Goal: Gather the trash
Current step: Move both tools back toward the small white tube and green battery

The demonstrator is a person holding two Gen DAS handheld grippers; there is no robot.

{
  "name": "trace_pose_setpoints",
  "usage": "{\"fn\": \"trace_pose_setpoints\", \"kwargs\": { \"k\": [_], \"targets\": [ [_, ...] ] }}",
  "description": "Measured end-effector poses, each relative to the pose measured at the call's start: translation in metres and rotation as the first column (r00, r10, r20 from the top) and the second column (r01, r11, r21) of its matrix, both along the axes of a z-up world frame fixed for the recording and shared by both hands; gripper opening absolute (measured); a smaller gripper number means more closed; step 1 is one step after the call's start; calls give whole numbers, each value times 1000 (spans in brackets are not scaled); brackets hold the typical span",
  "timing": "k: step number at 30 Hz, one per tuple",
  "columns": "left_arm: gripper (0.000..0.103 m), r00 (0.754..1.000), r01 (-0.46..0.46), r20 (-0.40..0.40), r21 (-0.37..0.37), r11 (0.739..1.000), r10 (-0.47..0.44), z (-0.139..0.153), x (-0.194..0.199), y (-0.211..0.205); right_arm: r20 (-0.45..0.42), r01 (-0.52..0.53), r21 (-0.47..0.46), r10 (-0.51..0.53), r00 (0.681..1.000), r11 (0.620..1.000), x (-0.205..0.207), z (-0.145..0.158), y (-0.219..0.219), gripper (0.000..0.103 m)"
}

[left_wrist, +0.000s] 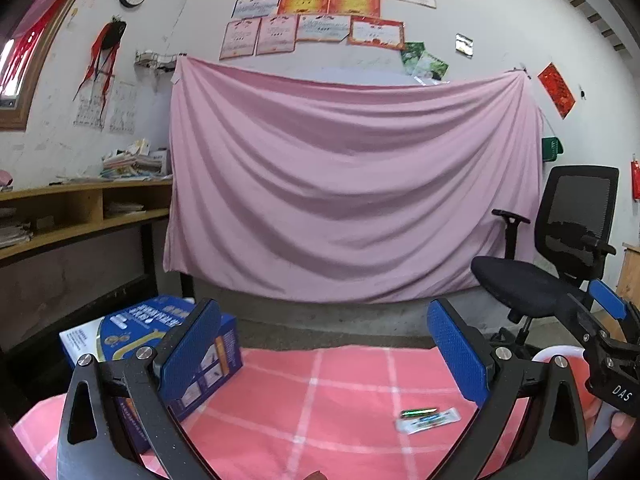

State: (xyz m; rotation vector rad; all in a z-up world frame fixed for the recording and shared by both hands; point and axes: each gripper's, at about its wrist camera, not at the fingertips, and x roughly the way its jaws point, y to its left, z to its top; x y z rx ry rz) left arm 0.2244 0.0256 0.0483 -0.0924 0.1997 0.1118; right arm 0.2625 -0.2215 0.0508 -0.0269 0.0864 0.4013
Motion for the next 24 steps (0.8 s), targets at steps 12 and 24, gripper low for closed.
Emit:
{"fn": "trace_pose_setpoints", "kwargs": {
  "k": [12,24],
  "targets": [
    [101,967,30,-253,-20,999,-34,-39,31,13,-295,-54,-118,17,955,992,49,-40,19,103],
    [101,851,27,-523,-35,999,-41,-84,70,10,-653,-216,-81,112,749,973,103,-96,28,86]
  ]
}}
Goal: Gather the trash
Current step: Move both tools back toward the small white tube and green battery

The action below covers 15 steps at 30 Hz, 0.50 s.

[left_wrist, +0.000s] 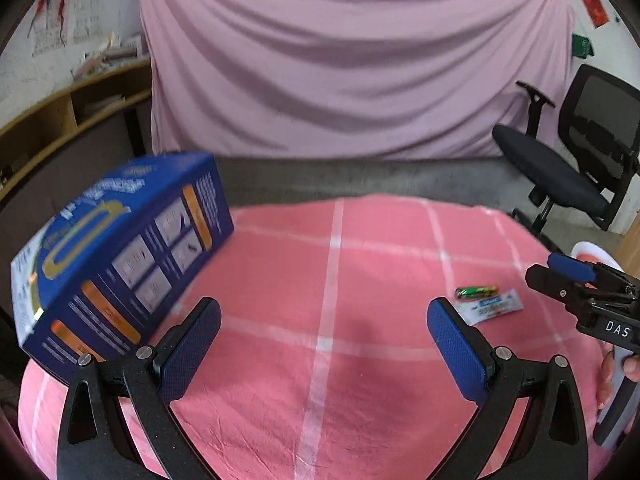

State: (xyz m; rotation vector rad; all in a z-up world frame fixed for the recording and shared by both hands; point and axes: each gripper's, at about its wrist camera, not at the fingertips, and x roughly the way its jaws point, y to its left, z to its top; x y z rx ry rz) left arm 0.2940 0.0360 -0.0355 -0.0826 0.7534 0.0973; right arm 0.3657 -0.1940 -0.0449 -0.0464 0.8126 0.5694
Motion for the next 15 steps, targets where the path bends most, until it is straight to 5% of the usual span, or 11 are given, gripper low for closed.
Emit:
{"fn": "trace_pose_setpoints", "kwargs": {
  "k": [9,15],
  "targets": [
    [101,996,-36,-87,-69,997,29,-4,3,12,-173,-178,-15,173,970,984,22,-25,30,77],
    [101,993,-31,-118,-80,996,22,-2,2,16,-160,-272,-122,251,955,954,2,-22,34,64]
  ]
}}
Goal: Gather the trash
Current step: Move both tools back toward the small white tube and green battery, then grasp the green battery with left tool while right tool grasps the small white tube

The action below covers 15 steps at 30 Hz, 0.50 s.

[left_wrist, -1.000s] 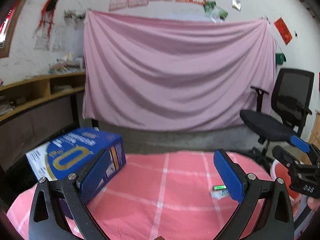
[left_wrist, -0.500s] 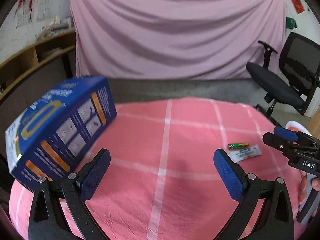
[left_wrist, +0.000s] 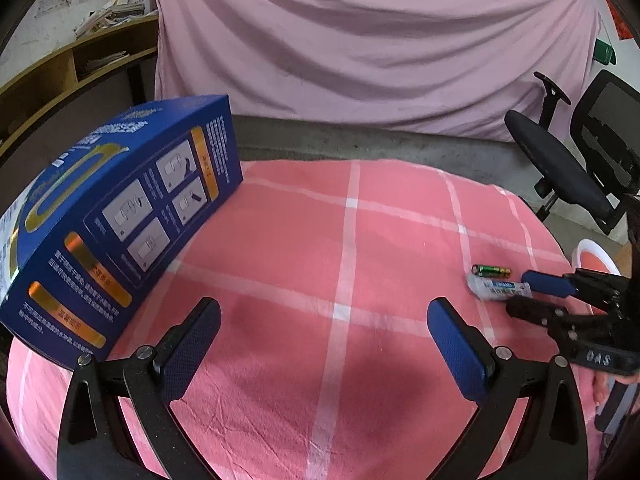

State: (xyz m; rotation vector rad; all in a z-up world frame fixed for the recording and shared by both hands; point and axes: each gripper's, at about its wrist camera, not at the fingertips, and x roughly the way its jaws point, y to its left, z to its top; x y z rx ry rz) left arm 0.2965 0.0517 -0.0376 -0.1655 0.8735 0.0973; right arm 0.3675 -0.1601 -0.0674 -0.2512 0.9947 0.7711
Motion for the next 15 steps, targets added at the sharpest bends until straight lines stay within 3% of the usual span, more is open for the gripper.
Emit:
{"fn": "trace_pose_setpoints", "kwargs": {
  "k": [4,15],
  "targets": [
    [101,1000,1,-25,-4,1000,-1,-2,1,1,8,-54,-16,54,999,998,-13,3,-2,48],
    [101,999,34,-40,23,999,-33,-3,6,-10,25,-81,-39,82,996,996,-14,2,7,44]
  ]
}}
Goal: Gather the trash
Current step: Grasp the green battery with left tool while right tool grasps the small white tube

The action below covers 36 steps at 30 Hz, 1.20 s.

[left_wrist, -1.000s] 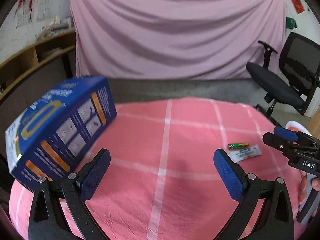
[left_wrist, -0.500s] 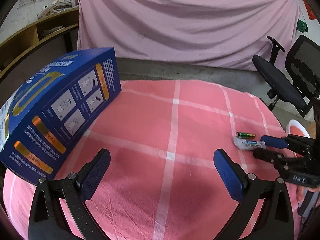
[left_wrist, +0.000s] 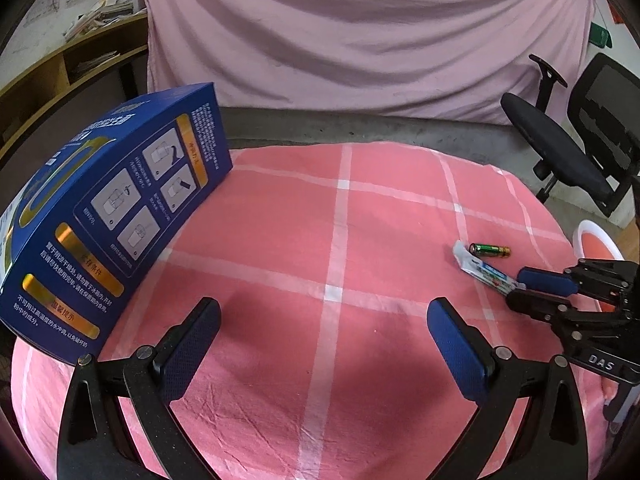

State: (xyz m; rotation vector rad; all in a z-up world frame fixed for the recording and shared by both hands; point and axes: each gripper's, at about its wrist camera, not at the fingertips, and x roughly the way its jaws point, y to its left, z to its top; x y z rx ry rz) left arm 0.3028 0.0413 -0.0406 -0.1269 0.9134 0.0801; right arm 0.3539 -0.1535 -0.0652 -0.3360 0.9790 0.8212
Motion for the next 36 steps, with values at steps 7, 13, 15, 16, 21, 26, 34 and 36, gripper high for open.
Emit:
{"fn": "trace_pose_setpoints", "kwargs": {
  "k": [7,13,15,16,21,26,34,36],
  "targets": [
    [100,996,93,-6,7,996,-93,-1,7,-19,40,58,-7,-57,998,998,-19,7,-35,42],
    [90,966,257,-24,20,966,-256,-6,31,-51,63,220,13,-221,973,975,-12,10,-81,42],
    [86,948,317,-32,37,948,-316,-7,42,-63,63,258,20,-259,964,966,-7,9,-91,42],
    [84,939,344,-32,46,938,-343,-8,47,-69,58,268,27,-269,961,963,-5,9,-91,42],
    [70,896,444,-55,59,894,-441,-16,72,-92,57,319,38,-321,945,947,4,6,-96,42],
    [65,852,523,-82,78,849,-517,-27,96,-107,35,325,50,-327,944,944,11,2,-96,43],
    [35,800,597,-99,40,801,-591,-32,96,-115,12,318,69,-320,947,945,15,-1,-98,45],
    [35,802,595,-101,45,802,-589,-32,95,-118,11,317,74,-319,948,945,15,0,-96,46]
  ]
}}
